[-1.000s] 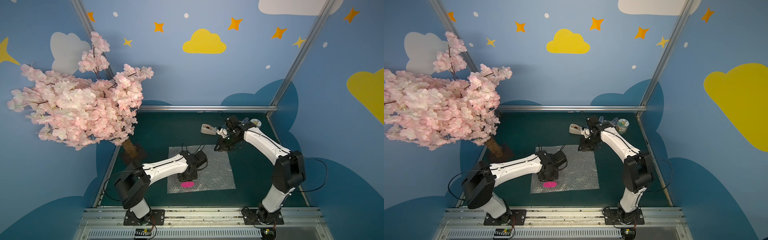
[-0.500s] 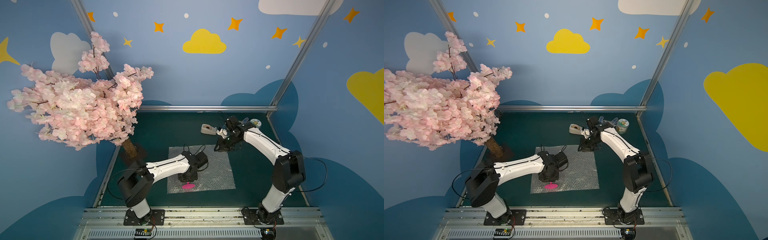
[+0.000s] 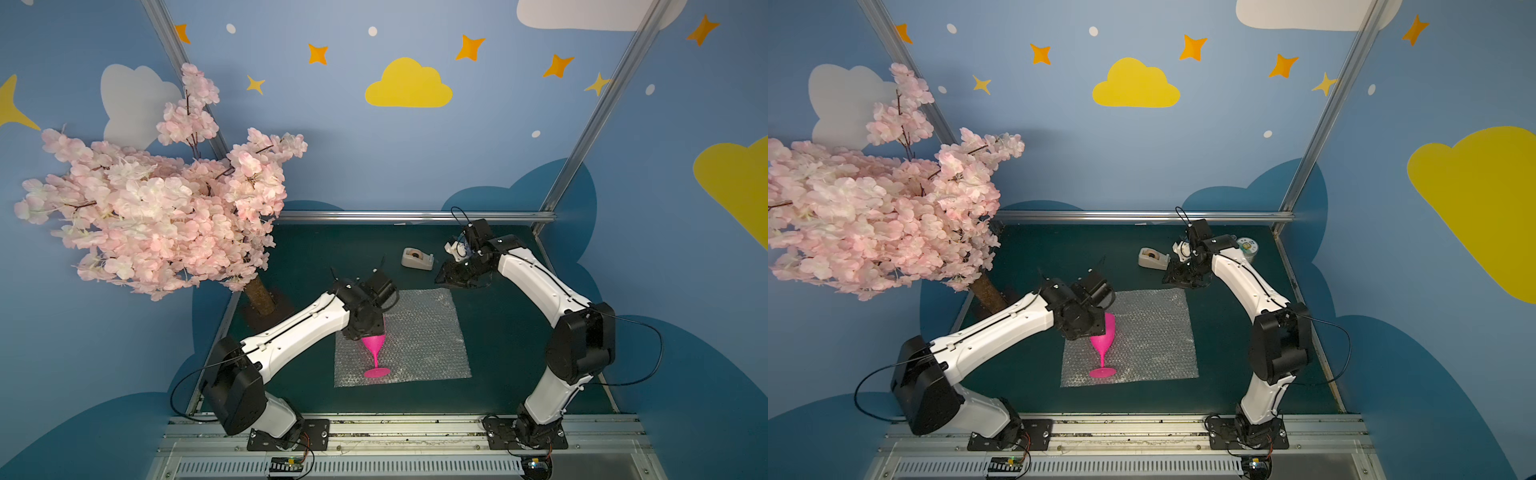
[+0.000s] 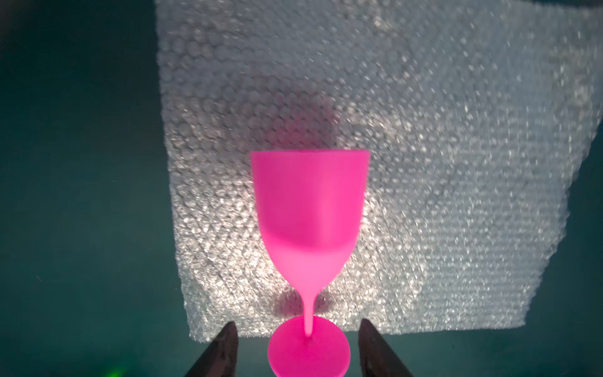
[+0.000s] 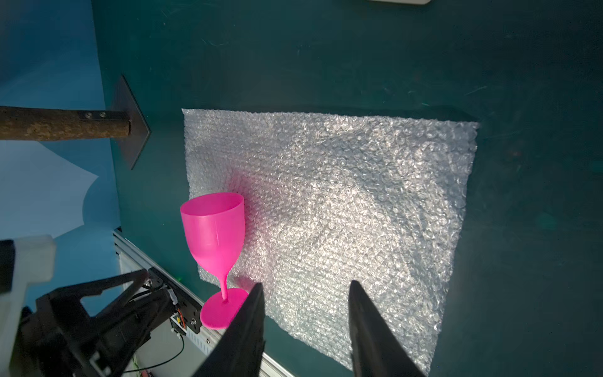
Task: Wrap wine glasses in bubble wrap
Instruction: Place the wine glass on the bubble wrap, then wrap the wine glass in bubble wrap.
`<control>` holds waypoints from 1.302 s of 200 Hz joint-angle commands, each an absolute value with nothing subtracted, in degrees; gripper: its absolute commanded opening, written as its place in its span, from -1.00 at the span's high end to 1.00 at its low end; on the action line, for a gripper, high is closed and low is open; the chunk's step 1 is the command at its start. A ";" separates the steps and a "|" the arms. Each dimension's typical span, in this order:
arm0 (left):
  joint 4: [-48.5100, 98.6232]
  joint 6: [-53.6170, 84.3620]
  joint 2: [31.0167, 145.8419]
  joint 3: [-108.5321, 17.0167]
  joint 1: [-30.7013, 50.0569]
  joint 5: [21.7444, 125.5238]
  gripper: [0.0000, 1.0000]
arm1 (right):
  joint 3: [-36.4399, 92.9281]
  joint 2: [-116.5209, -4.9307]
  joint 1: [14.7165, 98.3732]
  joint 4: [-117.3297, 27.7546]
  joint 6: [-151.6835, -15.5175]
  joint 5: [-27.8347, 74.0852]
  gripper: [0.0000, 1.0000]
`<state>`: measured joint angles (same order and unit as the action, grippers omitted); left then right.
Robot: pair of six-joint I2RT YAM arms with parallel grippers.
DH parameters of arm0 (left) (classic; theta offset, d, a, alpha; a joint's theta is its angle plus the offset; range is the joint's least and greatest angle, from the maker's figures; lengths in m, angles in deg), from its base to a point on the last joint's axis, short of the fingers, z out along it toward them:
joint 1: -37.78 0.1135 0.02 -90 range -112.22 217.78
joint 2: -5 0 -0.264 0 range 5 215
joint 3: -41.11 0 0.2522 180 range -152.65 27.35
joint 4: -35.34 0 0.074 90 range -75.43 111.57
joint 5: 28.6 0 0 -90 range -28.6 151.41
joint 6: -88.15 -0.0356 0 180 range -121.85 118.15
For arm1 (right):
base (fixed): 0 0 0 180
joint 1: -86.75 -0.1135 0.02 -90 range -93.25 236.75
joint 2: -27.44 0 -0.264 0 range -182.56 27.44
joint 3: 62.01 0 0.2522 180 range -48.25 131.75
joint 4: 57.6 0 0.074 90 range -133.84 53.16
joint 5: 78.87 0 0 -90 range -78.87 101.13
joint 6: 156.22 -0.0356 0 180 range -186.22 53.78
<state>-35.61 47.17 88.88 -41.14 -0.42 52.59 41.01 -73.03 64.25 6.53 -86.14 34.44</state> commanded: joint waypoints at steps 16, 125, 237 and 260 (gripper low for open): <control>-26.91 42.80 82.30 -27.90 11.83 61.82 -0.15 | 38.33 -72.49 63.70 3.05 -88.06 33.62 0.15; -20.45 40.54 83.45 -16.87 19.09 64.76 0.10 | 30.65 -70.14 64.09 -6.37 -92.80 36.85 0.17; -6.60 40.57 85.51 -9.81 19.62 67.28 0.41 | 28.88 -66.99 56.25 -5.84 -92.46 41.52 0.19; -5.84 39.02 85.61 -9.54 19.50 67.80 0.59 | 29.13 -67.30 52.11 -6.33 -92.87 43.39 0.20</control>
